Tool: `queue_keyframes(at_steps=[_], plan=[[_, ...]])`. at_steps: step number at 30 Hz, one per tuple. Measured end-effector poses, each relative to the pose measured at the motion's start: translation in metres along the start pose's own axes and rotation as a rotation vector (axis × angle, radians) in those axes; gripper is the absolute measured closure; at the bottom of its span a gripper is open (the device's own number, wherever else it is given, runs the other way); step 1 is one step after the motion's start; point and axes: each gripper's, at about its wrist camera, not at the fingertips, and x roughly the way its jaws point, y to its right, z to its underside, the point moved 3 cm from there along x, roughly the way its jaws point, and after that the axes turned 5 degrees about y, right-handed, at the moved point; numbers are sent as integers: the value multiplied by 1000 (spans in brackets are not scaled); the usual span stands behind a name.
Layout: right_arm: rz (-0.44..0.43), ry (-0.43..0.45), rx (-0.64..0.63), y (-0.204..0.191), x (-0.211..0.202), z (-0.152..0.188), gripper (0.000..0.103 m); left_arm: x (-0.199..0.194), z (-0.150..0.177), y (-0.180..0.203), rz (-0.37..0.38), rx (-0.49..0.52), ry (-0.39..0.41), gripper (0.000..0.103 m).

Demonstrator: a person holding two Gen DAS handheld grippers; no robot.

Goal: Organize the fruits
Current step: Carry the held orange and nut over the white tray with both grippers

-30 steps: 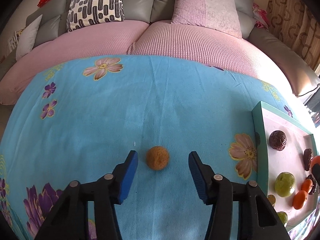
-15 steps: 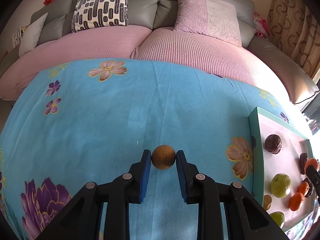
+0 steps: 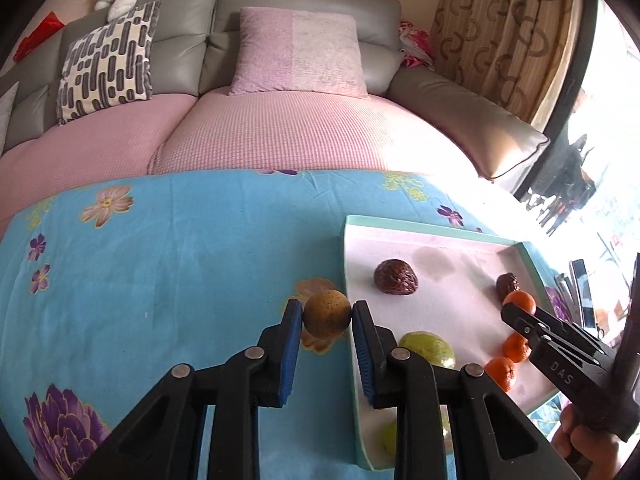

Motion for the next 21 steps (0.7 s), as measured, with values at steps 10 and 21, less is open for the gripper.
queue_keyframes(at_steps=[10, 21], plan=[[6, -57, 5, 7, 10, 6, 65, 33, -1, 41, 21, 58, -75, 76], [7, -78, 13, 13, 12, 8, 65, 63, -1, 57, 14, 96, -136, 76]])
